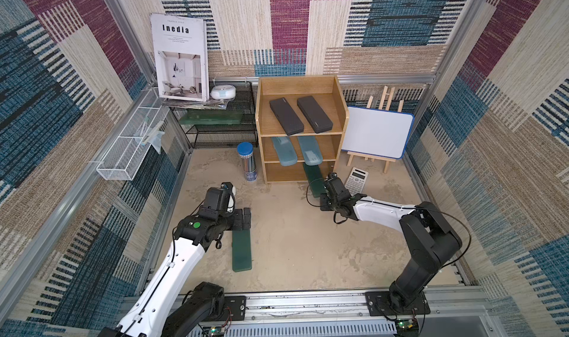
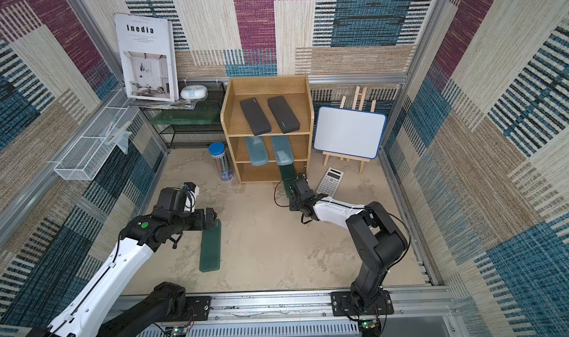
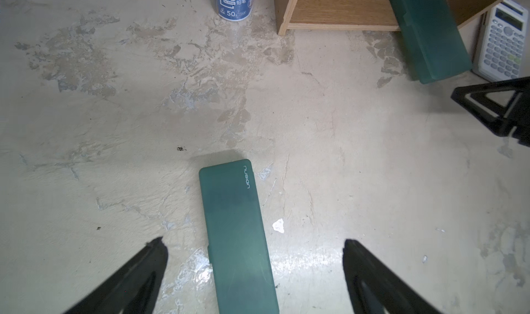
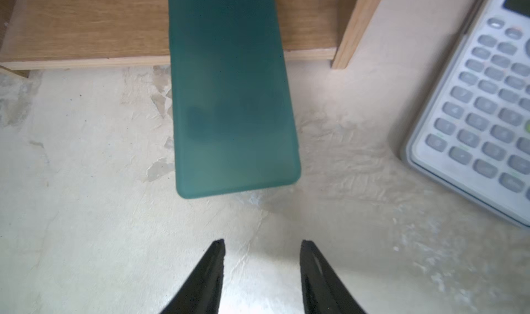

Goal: Place the pencil cases on the shelf according to color
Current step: Place the pencil case on the shelf.

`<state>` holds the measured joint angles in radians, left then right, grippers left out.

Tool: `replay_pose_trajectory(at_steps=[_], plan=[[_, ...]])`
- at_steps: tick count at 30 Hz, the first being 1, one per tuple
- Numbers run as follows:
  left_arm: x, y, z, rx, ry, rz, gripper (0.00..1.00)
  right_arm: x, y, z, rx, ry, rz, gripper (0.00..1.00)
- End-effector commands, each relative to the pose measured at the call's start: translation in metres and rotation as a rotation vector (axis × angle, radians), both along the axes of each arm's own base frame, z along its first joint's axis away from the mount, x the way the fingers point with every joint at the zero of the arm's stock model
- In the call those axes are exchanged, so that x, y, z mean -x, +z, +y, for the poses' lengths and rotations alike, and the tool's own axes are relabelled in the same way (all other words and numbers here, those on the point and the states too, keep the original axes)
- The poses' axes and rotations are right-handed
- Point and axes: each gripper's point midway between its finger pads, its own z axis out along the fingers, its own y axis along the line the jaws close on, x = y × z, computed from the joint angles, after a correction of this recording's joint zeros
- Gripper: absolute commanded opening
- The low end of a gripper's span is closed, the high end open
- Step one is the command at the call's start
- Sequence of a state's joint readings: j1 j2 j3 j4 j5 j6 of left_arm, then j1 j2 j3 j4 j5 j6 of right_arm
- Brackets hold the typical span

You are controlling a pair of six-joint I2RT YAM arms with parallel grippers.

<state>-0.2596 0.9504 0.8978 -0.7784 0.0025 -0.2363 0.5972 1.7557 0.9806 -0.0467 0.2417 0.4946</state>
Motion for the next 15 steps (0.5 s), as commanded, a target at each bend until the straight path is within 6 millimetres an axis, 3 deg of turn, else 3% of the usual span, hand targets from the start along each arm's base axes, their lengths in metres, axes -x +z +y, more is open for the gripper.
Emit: replay_pose_trajectory(at_steps=[1,6,10,15], plan=[[-0.003,0.001,-0.005,0.020,-0.020,-0.005,1.00,-0.016,-0.006,0.009,0.003,0.003,-0.007,0.41],[-0.002,-0.005,-0.004,0.009,-0.014,0.019,1.00,-0.038,-0.010,0.020,0.012,0.009,-0.017,0.40],[-0.002,-0.012,0.002,-0.019,0.015,0.055,0.99,-0.051,0.001,0.026,0.014,0.014,-0.046,0.40],[-0.002,-0.004,-0.003,0.051,0.060,0.072,0.99,-0.057,0.013,0.028,0.011,0.027,-0.060,0.40]])
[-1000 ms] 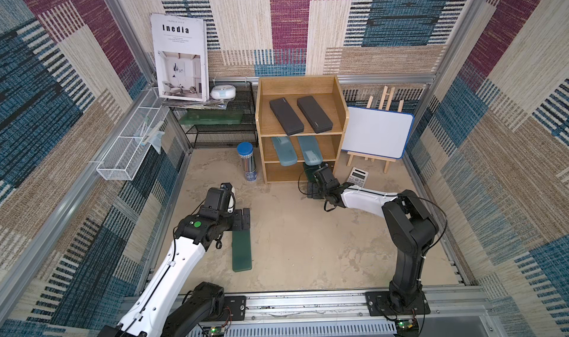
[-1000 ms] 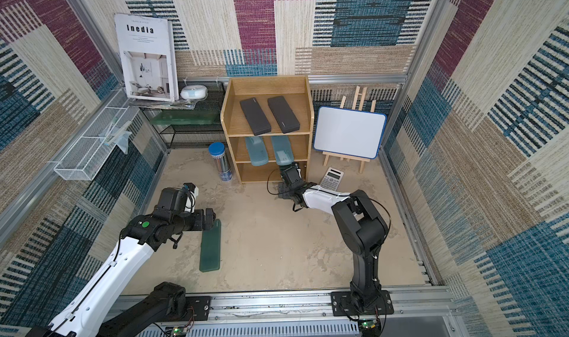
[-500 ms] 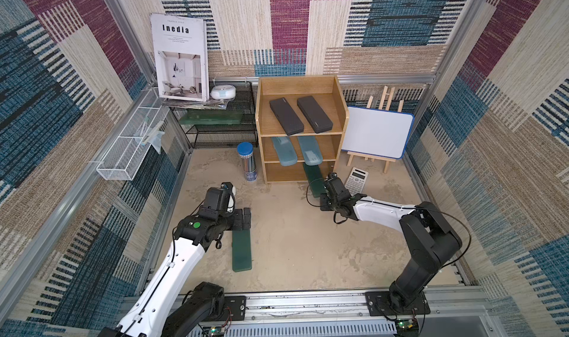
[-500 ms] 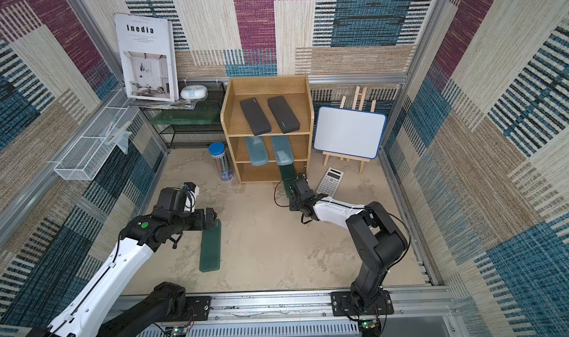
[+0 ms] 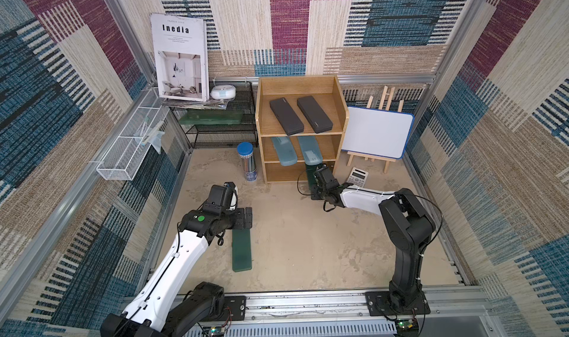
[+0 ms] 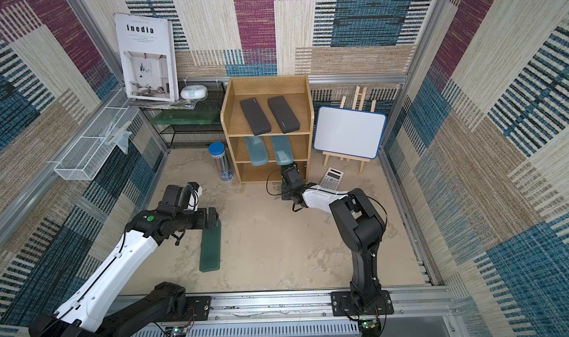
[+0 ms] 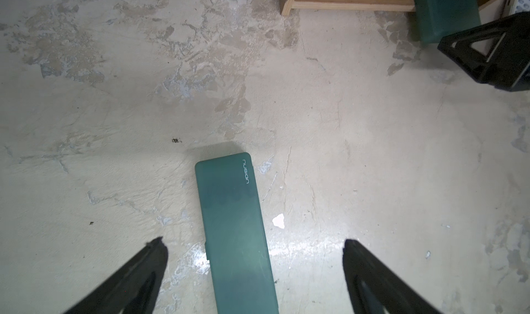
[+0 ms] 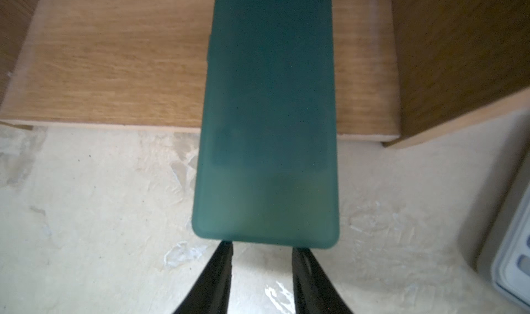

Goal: Place the pencil cases on the shelf according to color
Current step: Place the pencil case on the shelf, then move the pencil case to the center of the board.

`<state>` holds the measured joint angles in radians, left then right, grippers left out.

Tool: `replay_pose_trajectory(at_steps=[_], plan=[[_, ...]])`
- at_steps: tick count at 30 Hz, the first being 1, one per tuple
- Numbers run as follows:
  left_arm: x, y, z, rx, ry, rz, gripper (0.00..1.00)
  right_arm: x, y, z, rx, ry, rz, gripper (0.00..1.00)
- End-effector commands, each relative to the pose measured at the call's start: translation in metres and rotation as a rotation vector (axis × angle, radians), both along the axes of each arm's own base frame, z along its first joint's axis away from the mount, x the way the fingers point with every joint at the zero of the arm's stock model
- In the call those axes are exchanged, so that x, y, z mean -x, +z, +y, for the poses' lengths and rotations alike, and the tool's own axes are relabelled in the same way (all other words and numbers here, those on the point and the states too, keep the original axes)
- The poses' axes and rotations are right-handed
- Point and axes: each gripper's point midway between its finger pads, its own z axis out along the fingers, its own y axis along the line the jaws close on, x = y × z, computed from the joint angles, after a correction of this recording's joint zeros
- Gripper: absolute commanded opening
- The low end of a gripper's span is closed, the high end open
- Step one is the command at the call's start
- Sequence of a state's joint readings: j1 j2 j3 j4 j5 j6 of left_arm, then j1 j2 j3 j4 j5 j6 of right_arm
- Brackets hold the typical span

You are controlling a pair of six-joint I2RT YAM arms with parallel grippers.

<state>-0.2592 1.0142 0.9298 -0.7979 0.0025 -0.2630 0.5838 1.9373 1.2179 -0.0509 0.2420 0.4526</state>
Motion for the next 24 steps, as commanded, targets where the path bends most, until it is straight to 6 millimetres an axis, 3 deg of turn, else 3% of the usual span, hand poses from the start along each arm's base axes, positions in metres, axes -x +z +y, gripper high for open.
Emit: replay_pose_trajectory(at_steps=[1,5,8,12,15,19,24], plan=[[0.006,0.001,-0.008,0.090,0.041,0.031,0.99,0.000,0.008,-0.001,0.011,0.013,-0.011,0.41],[0.021,-0.016,-0.023,0.224,0.086,0.122,0.99,0.018,0.022,-0.005,-0.033,0.034,-0.020,0.43],[0.031,-0.032,-0.014,0.232,0.194,0.173,0.99,0.039,0.034,-0.010,-0.080,0.047,-0.025,0.49],[0.044,-0.056,0.004,0.202,0.362,0.220,0.99,0.075,0.052,-0.014,-0.135,0.070,-0.043,0.66],[0.057,-0.076,0.006,0.199,0.439,0.258,0.99,0.104,0.066,-0.007,-0.195,0.126,-0.045,0.75],[0.073,-0.097,0.011,0.079,0.471,0.243,0.99,0.142,0.068,0.003,-0.240,0.174,-0.023,0.86],[0.090,-0.124,0.018,0.029,0.531,0.262,1.00,0.183,0.062,0.012,-0.277,0.234,0.011,0.92]])
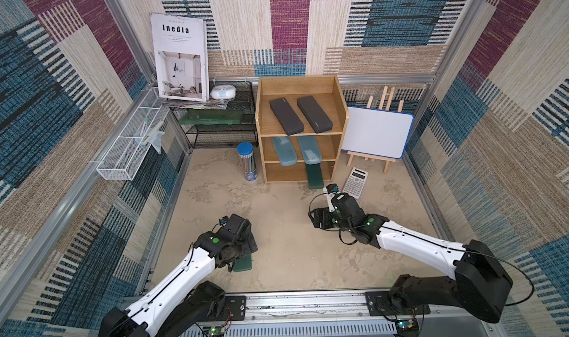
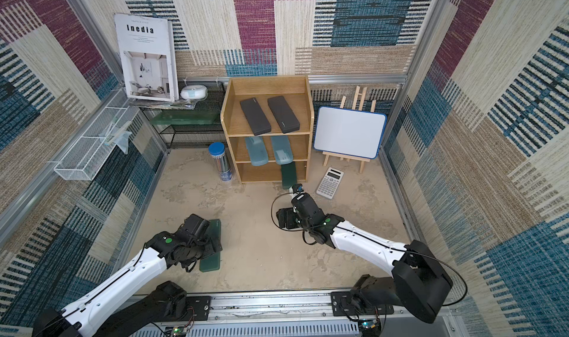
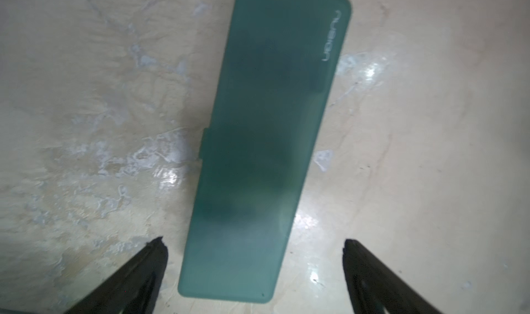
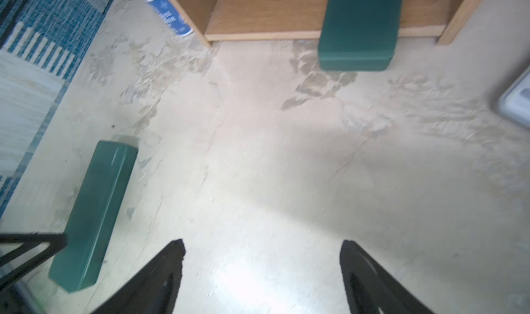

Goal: Place the pencil cases on the shelf according to color
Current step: Move the pencil case to the center of the board.

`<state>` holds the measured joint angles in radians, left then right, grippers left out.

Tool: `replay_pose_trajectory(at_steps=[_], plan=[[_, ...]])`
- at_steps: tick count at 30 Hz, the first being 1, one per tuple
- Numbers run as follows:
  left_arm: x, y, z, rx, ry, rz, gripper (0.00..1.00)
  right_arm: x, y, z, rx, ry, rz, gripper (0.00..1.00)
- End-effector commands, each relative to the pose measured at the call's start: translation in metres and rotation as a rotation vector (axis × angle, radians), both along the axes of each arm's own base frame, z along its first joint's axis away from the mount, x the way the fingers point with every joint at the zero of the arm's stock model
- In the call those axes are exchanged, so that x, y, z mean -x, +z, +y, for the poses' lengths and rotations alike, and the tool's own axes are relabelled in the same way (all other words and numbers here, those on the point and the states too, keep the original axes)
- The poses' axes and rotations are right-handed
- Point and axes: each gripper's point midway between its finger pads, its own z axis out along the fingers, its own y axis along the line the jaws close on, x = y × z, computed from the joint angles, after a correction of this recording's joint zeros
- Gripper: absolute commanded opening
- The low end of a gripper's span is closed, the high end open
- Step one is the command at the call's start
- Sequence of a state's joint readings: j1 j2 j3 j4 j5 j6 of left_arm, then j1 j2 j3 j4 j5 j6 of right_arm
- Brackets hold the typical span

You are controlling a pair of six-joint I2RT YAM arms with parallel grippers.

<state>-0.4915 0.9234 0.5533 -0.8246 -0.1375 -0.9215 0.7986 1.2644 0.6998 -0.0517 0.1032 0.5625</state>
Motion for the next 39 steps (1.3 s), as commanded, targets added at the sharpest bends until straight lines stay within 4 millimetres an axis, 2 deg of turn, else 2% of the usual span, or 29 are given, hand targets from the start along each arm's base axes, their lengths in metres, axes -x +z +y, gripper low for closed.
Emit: replay_pose_trajectory(at_steps=[1,6,10,19,21,23,25,31,34,39], plan=[[0.001,-0.011,0.013,-0.047,0.104,-0.019,0.99,0.020,-0.007,0.003,-0.032,0.019,0.046,0.92],[-0.002,-0.026,-0.001,-0.004,0.072,0.000,0.99,0.042,-0.022,-0.007,0.001,0.014,0.076,0.94],[-0.009,-0.028,-0.030,0.039,-0.022,0.009,0.99,0.048,-0.021,-0.016,-0.006,0.001,0.070,0.95],[-0.022,0.003,-0.107,0.053,-0.243,-0.057,0.99,0.047,-0.010,-0.021,0.024,0.001,0.042,0.98],[-0.025,0.016,-0.115,0.043,-0.263,-0.078,1.00,0.047,-0.006,-0.019,0.027,0.020,0.031,0.99],[-0.028,0.032,-0.113,0.023,-0.261,-0.111,0.99,0.047,-0.002,-0.015,0.027,0.047,0.020,1.00],[-0.032,0.055,-0.102,0.002,-0.239,-0.165,0.99,0.047,0.003,-0.007,0.015,0.092,0.005,0.99],[-0.023,0.117,-0.044,-0.079,-0.193,-0.320,0.99,0.050,0.011,0.030,-0.010,0.239,-0.004,0.99],[-0.019,0.139,-0.023,-0.092,-0.220,-0.397,0.99,0.051,0.006,0.053,0.015,0.274,0.005,0.99],[-0.014,0.165,0.009,-0.168,-0.231,-0.469,0.99,0.062,-0.013,0.105,0.074,0.344,0.028,0.99]])
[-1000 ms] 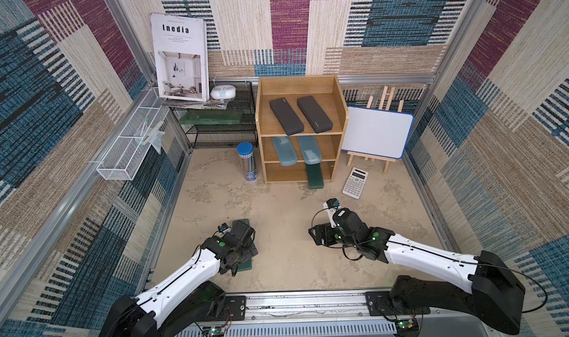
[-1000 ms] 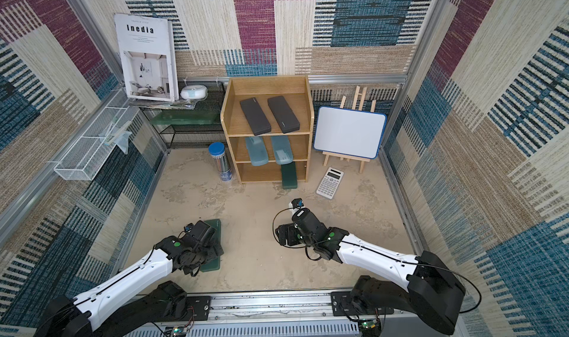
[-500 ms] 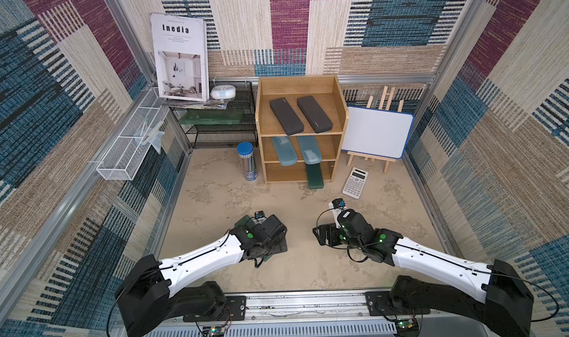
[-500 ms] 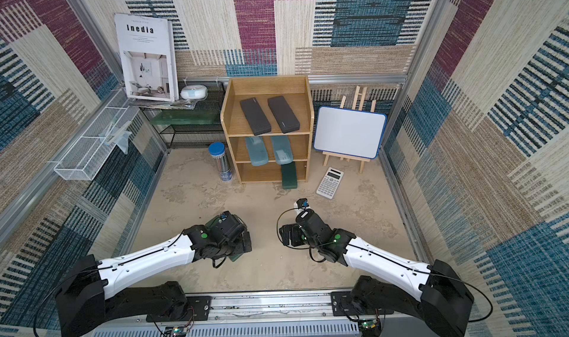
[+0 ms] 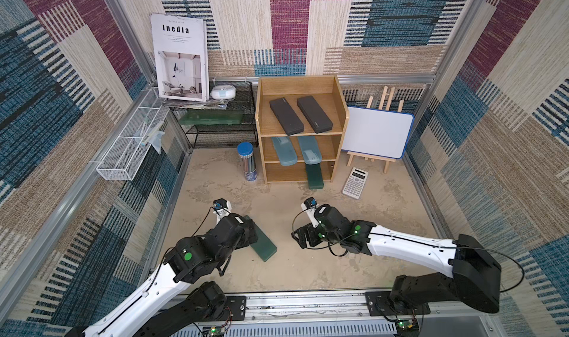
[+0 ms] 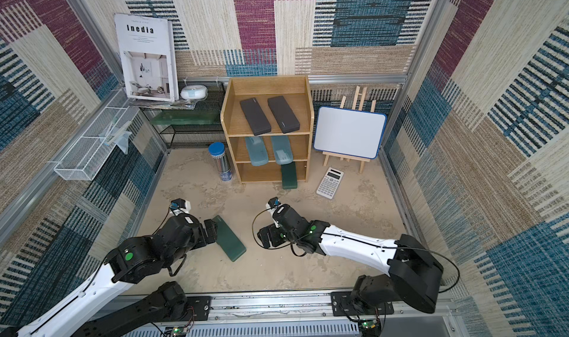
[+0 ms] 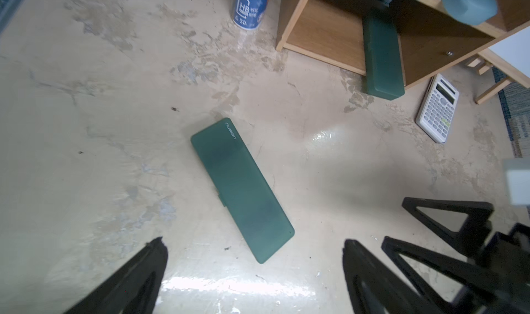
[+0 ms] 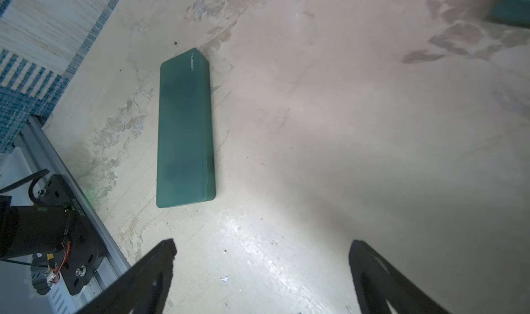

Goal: Place the pencil cases on the shelf according to color
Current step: Move the pencil case to the center of the board, then pick up the pencil case from the center of the board.

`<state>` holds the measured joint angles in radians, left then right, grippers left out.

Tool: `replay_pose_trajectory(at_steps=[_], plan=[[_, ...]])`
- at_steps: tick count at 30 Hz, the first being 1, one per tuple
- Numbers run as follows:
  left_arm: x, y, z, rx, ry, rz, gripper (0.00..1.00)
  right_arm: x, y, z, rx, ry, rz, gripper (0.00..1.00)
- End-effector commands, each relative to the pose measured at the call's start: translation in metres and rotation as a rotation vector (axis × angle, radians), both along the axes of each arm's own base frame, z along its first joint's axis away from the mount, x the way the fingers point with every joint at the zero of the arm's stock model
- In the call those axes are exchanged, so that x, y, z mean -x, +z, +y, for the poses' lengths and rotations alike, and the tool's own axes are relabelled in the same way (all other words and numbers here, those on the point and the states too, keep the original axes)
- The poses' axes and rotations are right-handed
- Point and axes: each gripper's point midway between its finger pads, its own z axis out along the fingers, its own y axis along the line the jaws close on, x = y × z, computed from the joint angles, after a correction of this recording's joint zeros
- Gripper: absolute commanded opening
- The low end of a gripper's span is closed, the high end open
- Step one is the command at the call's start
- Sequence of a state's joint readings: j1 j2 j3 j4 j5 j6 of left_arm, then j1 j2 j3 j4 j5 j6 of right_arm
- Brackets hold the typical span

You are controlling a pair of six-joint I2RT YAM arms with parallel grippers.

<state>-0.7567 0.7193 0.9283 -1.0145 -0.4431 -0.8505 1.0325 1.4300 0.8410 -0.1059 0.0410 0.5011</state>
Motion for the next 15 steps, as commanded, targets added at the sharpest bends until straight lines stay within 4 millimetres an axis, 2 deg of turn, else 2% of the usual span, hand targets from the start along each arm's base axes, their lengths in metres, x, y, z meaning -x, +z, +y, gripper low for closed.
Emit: replay_pose_trajectory(at_steps=[1,6,12,15], plan=[[0.006,0.006,0.030,-0.164,-0.015,-0.013,0.99,0.006,-0.007,0.032,0.015,0.044,-0.018,0.99],[0.004,0.000,0.057,-0.225,0.057,-0.034,1.00,0.018,-0.038,0.074,0.131,0.099,-0.038,0.99],[-0.008,-0.004,0.058,-0.208,0.071,-0.051,0.99,0.023,-0.067,0.104,0.239,0.146,-0.056,0.99],[-0.013,-0.007,0.057,-0.200,0.064,-0.022,0.99,0.024,-0.077,0.109,0.265,0.146,-0.048,0.99]])
